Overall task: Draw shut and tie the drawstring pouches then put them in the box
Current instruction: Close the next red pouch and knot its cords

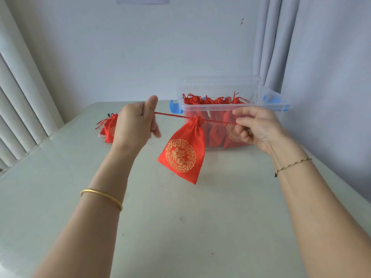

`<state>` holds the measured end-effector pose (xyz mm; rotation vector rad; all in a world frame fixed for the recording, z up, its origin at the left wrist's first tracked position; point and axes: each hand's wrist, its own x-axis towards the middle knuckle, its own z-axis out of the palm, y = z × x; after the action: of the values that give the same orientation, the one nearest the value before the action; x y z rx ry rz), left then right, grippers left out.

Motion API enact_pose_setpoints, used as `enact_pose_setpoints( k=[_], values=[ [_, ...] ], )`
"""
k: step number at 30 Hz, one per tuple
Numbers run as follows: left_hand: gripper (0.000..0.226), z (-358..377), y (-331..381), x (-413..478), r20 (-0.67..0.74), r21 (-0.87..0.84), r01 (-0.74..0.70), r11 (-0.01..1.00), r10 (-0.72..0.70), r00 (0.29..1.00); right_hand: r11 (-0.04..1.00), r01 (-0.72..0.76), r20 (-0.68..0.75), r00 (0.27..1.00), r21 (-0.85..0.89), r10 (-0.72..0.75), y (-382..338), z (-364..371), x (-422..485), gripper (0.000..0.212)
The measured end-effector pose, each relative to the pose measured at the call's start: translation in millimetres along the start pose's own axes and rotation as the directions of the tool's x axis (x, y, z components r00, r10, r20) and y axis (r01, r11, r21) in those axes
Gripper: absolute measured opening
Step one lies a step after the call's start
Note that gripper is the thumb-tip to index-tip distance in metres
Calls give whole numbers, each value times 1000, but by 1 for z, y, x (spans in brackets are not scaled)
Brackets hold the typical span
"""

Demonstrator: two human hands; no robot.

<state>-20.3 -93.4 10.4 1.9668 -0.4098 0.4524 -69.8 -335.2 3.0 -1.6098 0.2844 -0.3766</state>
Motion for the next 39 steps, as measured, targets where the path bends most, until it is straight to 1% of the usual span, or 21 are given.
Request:
enact_pose_setpoints(
  k=[1,2,3,4,5,6,7,10,12,14,16,18,20,21,23,24,26,31,35,39],
  values=[
    [57,2,1,0,23,-169,23,985,-19,1000,999,-14,13,1000,-29,14,2,2,1,24],
    [56,3,3,1,63,-360,47,932,-26,998,999,-21,30,999,-46,23,4,4,1,23],
    [55,5,7,1,115,-527,76,847,-17,993,999,-21,43,999,-42,23,4,5,1,22],
    [53,6,12,-1,170,-645,115,756,-5,985,1000,-15,52,999,-20,16,3,6,0,21],
    [52,7,16,-3,224,-716,164,678,0,975,1000,-4,58,998,15,3,0,7,0,21],
    [52,8,20,-5,269,-747,211,631,-3,963,998,12,66,998,54,-16,-4,9,-2,20],
    [51,10,23,-6,308,-741,249,624,-14,951,995,36,74,996,91,-43,-10,10,-5,20],
    [40,11,28,-11,410,-593,303,746,-44,911,974,155,108,979,166,-175,-26,19,-14,18],
    [27,11,29,-13,457,-474,270,838,-28,889,953,233,141,955,194,-262,-34,26,-21,17],
    [28,11,29,-15,497,-343,205,916,-8,868,935,288,181,928,206,-326,-37,34,-26,18],
    [32,14,32,-18,533,-262,171,950,-6,846,920,316,209,908,231,-364,-36,42,-31,18],
    [29,18,35,-21,545,-230,164,959,-13,839,912,309,219,903,269,-370,-34,50,-33,16],
    [17,21,37,-22,533,-219,180,959,-37,845,925,274,205,921,264,-332,-31,54,-33,14],
    [14,22,36,-22,529,-225,197,954,-50,847,944,242,188,940,224,-286,-30,54,-31,15],
    [17,22,33,-20,519,-252,230,940,-70,852,980,162,157,971,117,-180,-27,51,-29,17],
    [18,22,32,-19,511,-266,245,932,-79,856,988,134,157,977,76,-145,-27,49,-27,14],
    [20,20,31,-18,506,-293,273,916,-94,857,992,120,190,974,38,-125,-27,48,-27,11],
    [21,20,30,-18,510,-330,287,899,-87,856,979,194,327,931,-70,-161,-24,59,-31,22],
    [21,19,28,-16,499,-335,277,900,-80,863,957,262,346,915,-123,-206,-20,61,-29,23],
    [20,19,28,-16,488,-337,264,904,-73,870,927,310,374,901,-208,-218,-20,61,-30,22]
  ],
)
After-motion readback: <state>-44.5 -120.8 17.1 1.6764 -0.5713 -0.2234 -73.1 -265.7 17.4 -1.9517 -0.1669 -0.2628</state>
